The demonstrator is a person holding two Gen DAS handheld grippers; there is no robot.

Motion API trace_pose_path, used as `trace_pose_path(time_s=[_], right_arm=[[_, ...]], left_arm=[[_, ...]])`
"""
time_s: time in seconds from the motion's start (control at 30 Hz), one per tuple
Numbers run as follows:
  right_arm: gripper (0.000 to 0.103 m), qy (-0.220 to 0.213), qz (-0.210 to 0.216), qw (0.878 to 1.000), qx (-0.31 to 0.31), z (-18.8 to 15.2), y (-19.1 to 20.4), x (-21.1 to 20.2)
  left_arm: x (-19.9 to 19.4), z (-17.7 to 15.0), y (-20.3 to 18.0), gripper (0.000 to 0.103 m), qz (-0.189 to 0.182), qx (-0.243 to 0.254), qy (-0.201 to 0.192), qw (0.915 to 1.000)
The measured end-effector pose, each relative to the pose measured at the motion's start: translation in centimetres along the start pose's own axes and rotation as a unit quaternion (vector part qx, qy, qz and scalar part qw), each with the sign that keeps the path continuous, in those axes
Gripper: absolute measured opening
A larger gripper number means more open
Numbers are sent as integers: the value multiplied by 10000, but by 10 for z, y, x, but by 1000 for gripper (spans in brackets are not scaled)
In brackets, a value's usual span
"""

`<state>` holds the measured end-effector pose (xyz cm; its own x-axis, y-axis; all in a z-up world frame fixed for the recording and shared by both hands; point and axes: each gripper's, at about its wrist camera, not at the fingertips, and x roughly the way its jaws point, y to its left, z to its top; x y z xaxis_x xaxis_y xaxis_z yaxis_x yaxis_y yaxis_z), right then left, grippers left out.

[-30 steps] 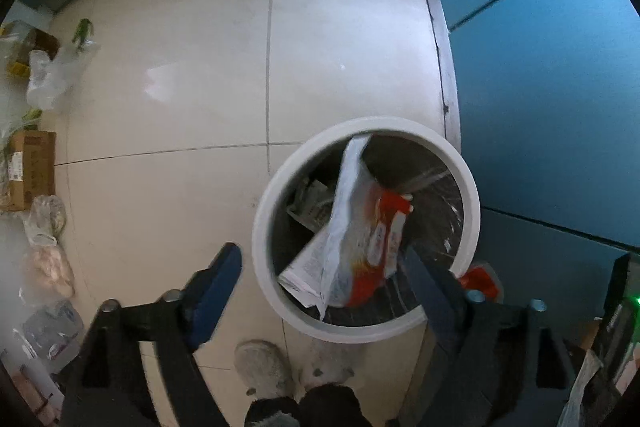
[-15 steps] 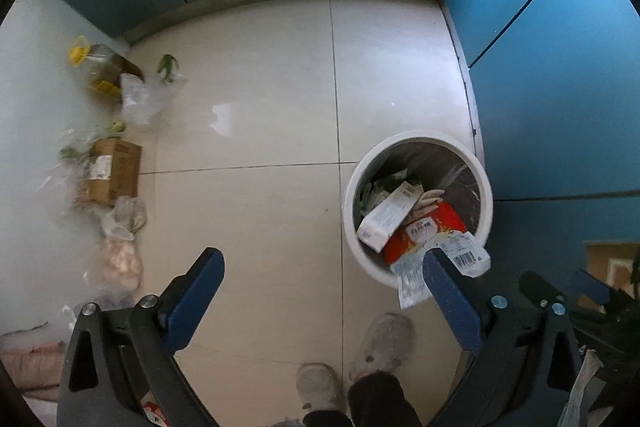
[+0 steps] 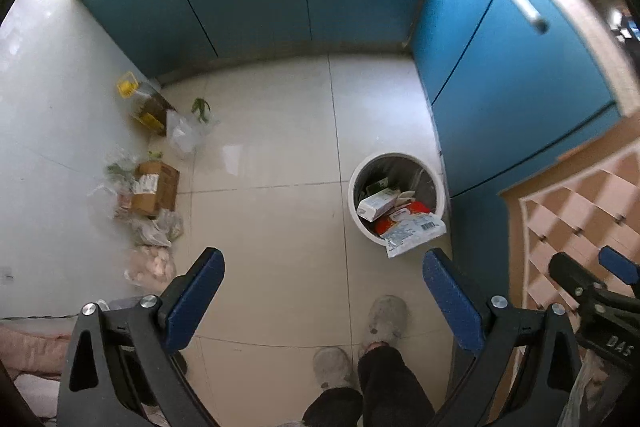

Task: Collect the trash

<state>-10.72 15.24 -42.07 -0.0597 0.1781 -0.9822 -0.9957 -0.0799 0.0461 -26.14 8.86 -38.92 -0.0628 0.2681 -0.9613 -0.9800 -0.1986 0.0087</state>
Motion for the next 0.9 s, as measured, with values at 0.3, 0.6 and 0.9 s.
trace_pose_path(time_s=[0.3, 0.6, 0.9], right_arm=[[103, -697, 277, 9970, 185, -76, -5, -178], [103, -1210, 764, 9897, -89, -127, -19, -332], [103, -1421, 1341, 9796, -465, -158, -33, -423]], left_arm=[[-143, -46, 10, 101, -106, 142, -549, 9983], [-265, -81, 4, 101, -674, -24, -1008, 9926], [-345, -98, 3, 101, -1289, -76, -1426, 9813]])
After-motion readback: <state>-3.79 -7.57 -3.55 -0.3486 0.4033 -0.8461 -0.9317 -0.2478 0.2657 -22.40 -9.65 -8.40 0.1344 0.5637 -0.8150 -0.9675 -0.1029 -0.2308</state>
